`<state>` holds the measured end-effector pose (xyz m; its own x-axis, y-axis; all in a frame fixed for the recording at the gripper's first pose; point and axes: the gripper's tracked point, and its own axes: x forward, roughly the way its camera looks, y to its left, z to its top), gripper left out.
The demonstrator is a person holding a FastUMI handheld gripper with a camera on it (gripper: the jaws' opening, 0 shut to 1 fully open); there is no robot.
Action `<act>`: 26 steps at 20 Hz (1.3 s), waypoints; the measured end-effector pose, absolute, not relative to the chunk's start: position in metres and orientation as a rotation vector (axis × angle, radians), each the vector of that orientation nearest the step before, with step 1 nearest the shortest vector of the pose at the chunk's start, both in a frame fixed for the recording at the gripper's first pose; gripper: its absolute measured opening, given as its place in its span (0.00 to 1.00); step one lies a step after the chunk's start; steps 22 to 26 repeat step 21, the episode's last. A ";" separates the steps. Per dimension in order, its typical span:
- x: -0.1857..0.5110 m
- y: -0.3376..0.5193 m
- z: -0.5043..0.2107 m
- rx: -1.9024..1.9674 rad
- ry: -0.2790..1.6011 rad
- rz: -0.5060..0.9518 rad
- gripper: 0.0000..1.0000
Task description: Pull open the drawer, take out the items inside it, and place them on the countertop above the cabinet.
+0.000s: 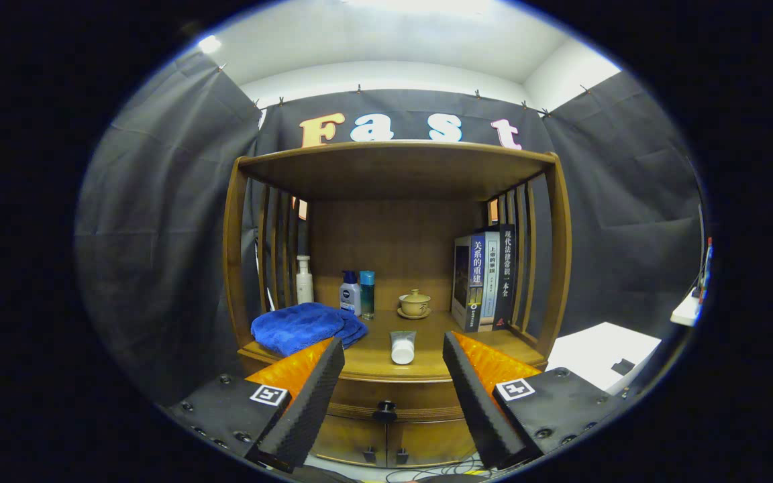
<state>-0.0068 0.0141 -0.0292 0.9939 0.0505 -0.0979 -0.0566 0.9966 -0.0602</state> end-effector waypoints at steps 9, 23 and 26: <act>-0.015 0.008 -0.006 -0.017 0.062 0.036 0.97; -0.013 0.013 -0.010 0.017 0.075 0.046 0.97; -0.013 0.013 -0.010 0.017 0.075 0.046 0.97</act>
